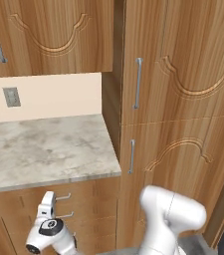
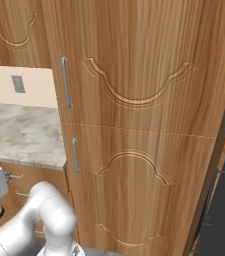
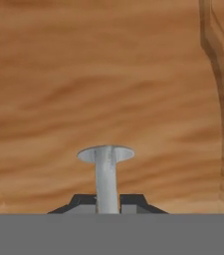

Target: Take a straw from the drawer in front and place it inside the glass cup on the dining counter.

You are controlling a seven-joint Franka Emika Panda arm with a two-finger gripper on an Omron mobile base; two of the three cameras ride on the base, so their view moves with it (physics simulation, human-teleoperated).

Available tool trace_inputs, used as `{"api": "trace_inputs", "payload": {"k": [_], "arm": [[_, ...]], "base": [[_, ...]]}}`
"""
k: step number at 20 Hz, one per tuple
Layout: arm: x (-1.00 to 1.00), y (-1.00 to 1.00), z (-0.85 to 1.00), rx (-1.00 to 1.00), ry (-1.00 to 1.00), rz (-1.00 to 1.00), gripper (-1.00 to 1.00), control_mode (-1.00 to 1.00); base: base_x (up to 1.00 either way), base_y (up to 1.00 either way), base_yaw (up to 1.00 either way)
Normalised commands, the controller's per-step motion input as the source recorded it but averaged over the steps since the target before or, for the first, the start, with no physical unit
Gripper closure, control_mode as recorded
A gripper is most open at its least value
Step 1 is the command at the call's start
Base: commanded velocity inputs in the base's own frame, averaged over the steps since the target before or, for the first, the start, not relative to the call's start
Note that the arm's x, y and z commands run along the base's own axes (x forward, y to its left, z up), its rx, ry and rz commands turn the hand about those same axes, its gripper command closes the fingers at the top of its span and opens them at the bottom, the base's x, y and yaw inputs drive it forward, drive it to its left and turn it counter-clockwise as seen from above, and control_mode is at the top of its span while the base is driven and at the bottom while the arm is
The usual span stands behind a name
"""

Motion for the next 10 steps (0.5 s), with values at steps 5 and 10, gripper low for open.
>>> {"api": "trace_inputs", "payload": {"k": [5, 10], "arm": [[-0.86, 0.00, 0.00, 0.00, -0.03, 0.00, 1.00, -1.00], [-0.87, 0.00, 0.00, 0.00, 0.00, 0.00, 1.00, -1.00]], "base": [[0.00, 0.00, 0.00], [0.00, 0.00, 0.00]]}}
